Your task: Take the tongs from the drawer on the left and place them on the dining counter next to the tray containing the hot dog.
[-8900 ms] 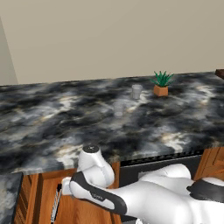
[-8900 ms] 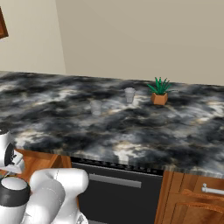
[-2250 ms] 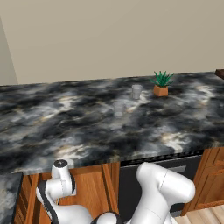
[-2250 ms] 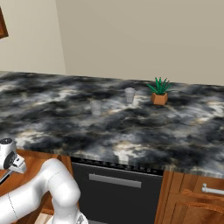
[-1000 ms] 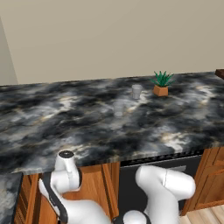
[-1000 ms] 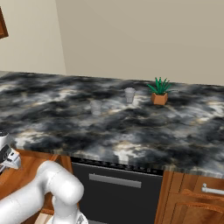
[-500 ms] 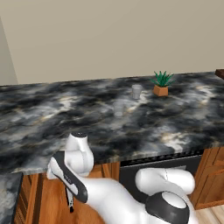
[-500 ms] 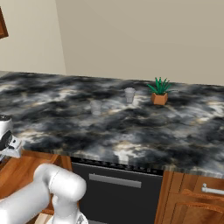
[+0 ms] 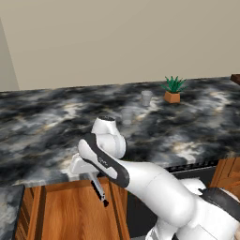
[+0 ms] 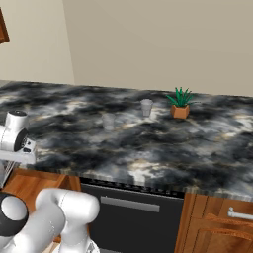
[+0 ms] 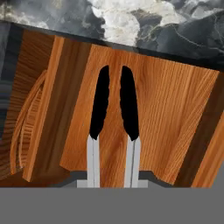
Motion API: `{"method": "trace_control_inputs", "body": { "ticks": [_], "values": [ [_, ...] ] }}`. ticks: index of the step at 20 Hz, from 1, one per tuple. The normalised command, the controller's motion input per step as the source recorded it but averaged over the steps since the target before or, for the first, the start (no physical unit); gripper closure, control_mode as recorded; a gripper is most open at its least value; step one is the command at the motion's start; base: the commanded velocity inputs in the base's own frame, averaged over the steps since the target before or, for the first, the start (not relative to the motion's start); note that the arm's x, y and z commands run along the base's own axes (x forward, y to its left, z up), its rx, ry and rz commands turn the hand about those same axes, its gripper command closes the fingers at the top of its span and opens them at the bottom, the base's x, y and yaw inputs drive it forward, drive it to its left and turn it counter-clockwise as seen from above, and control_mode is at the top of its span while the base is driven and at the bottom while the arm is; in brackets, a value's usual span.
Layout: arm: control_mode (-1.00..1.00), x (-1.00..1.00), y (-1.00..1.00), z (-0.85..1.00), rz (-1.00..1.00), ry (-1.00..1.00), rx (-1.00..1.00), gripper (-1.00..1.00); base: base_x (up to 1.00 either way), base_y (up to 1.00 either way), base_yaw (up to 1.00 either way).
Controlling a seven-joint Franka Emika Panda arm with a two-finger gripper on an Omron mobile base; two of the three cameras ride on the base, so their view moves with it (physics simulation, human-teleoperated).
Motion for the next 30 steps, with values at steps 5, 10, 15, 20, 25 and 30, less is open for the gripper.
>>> {"method": "trace_control_inputs", "body": {
  "ticks": [5, 10, 15, 20, 25, 30],
  "values": [
    [-1.00, 0.00, -0.97, 0.32, 0.11, -0.01, 0.00, 1.00, 0.00, 0.00, 0.00],
    [-1.00, 0.01, -0.93, 0.08, 0.03, -0.04, 0.00, 1.00, 0.00, 0.00, 0.00],
    [-1.00, 0.13, -0.79, 0.01, 0.00, -0.03, 0.01, 1.00, 0.00, 0.00, 0.00],
    [-1.00, 0.39, -0.75, 0.04, 0.00, -0.01, 0.00, 1.00, 0.00, 0.00, 0.00],
    [-1.00, 0.34, -0.68, 0.09, 0.00, 0.00, 0.00, 1.00, 0.00, 0.00, 0.00],
    [-1.00, 0.21, -0.56, 0.00, 0.00, 0.00, 0.00, 1.00, 0.00, 0.00, 0.00]
  ]
}}
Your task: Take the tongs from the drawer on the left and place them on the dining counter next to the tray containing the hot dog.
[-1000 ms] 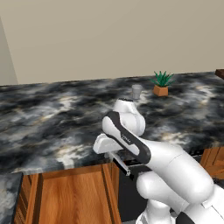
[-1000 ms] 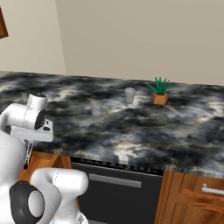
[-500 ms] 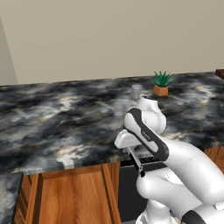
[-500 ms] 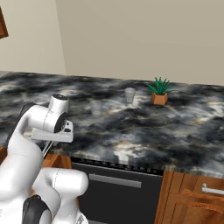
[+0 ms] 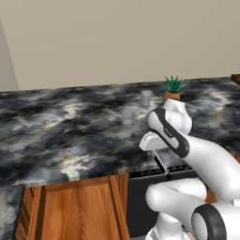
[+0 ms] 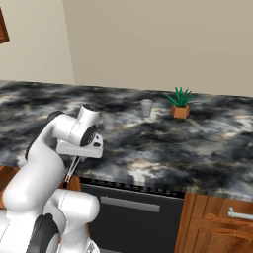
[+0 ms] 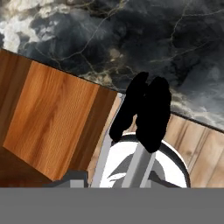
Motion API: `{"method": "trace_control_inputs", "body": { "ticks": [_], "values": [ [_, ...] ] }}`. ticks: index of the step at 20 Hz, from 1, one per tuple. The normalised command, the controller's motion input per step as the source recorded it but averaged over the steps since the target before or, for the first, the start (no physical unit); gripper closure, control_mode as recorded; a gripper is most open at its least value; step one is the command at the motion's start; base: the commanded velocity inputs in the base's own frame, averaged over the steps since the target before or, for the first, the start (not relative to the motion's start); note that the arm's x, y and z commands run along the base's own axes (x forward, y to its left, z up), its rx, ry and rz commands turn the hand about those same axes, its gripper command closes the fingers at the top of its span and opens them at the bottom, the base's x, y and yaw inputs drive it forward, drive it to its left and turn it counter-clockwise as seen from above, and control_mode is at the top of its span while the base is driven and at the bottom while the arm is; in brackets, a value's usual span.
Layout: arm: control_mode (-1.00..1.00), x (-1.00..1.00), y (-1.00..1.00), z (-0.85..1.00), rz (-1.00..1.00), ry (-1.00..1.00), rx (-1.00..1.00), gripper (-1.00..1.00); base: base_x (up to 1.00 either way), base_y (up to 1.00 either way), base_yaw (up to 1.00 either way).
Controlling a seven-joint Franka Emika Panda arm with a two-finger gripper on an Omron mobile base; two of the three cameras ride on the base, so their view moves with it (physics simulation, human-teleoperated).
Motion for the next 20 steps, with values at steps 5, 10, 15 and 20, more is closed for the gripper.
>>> {"method": "trace_control_inputs", "body": {
  "ticks": [5, 10, 15, 20],
  "values": [
    [-1.00, 0.06, -0.51, 0.00, 0.00, 0.00, 0.00, 1.00, 0.00, 0.00, 0.00],
    [-1.00, 0.03, -0.47, 0.00, 0.00, 0.00, 0.00, 1.00, 0.00, 0.00, 0.00],
    [-1.00, 0.00, -0.20, 0.00, 0.00, 0.00, 0.00, 1.00, 0.00, 0.00, 0.00],
    [-1.00, 0.00, 0.00, 0.00, 0.00, 0.00, 0.00, 1.00, 0.00, 0.00, 0.00]
  ]
}}
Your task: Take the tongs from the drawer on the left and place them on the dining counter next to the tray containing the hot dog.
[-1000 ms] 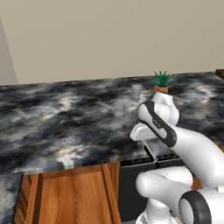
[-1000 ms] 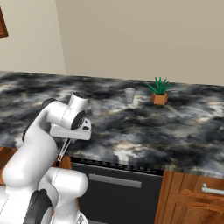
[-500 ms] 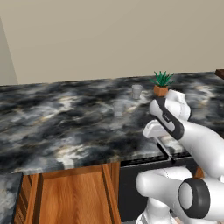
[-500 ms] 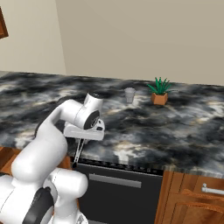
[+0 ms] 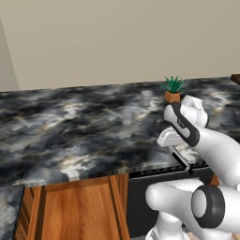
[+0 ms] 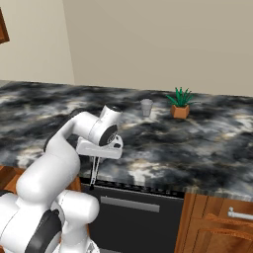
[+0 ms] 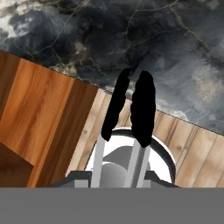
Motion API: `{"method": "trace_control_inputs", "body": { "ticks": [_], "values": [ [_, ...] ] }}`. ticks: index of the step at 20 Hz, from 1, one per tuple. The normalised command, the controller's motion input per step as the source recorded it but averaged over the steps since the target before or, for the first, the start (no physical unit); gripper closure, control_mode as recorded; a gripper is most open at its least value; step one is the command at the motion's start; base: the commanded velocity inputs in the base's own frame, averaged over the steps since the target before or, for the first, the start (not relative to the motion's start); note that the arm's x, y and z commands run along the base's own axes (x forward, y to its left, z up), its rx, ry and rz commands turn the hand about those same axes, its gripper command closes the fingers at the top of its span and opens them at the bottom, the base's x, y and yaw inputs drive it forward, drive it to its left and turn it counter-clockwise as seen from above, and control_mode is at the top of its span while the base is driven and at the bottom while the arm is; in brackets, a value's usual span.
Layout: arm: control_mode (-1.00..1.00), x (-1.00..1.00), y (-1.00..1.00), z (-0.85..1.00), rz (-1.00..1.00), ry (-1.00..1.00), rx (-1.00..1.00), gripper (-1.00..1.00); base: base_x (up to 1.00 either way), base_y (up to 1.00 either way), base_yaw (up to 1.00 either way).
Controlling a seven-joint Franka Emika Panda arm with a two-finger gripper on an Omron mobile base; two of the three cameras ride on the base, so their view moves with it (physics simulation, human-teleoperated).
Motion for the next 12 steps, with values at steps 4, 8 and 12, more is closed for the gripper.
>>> {"method": "trace_control_inputs", "body": {
  "ticks": [4, 8, 12],
  "values": [
    [-1.00, 0.00, 0.00, 0.00, 0.00, 0.00, 0.00, 1.00, 0.00, 0.00, 0.00],
    [1.00, 0.00, 0.00, 0.00, 0.00, 0.00, 0.00, 1.00, -0.21, -0.05, -0.01],
    [1.00, 0.00, 0.00, 0.00, 0.00, 0.00, 0.00, 1.00, -0.59, -0.29, -0.06]
  ]
}}
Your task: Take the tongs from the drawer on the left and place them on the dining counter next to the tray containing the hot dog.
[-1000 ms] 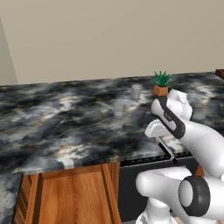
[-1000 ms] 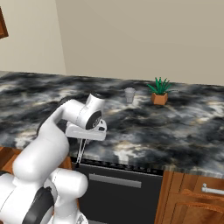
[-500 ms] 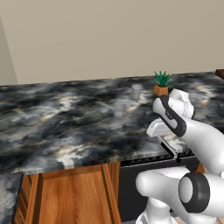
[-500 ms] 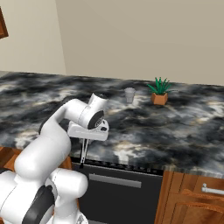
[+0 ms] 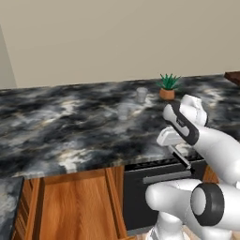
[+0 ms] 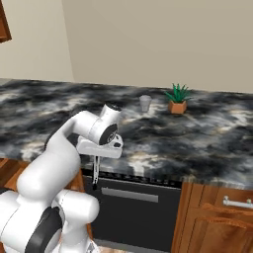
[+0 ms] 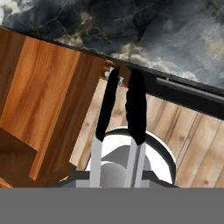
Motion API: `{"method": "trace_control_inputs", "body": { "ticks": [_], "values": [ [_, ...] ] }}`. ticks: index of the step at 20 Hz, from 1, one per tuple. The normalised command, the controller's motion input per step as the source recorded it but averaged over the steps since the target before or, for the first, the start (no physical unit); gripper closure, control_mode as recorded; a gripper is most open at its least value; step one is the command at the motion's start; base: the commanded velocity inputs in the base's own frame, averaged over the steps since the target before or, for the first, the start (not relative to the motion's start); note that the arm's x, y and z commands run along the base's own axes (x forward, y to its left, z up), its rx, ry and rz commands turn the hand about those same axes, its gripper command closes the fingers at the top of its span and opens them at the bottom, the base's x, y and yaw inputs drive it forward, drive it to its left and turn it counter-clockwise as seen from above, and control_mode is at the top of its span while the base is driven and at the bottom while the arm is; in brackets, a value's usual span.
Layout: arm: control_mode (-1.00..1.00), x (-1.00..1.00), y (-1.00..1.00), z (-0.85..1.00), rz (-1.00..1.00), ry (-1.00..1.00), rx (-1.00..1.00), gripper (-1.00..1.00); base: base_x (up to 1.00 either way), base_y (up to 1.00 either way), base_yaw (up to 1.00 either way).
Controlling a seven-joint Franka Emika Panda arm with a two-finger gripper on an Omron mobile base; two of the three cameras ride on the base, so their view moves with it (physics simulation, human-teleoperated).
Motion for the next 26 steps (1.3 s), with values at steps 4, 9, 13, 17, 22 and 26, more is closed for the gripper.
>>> {"method": "trace_control_inputs", "body": {
  "ticks": [4, 9, 13, 17, 22, 26],
  "values": [
    [1.00, 0.00, 0.00, 0.00, 0.00, 0.00, 0.00, 1.00, -0.55, -0.76, -0.15],
    [1.00, 0.00, 0.00, 0.00, 0.00, 0.00, 0.00, 1.00, -0.14, -0.99, -0.37],
    [1.00, 0.00, 0.00, 0.00, 0.00, 0.00, 0.00, 1.00, 0.00, -0.98, -0.42],
    [1.00, 0.00, 0.00, 0.00, 0.00, 0.00, 0.00, 1.00, 0.00, -1.00, -0.37],
    [1.00, 0.00, 0.00, 0.00, 0.00, 0.00, 0.00, 1.00, 0.03, -1.00, -0.29],
    [1.00, 0.00, 0.00, 0.00, 0.00, 0.00, 0.00, 1.00, 0.09, -1.00, -0.04]
  ]
}}
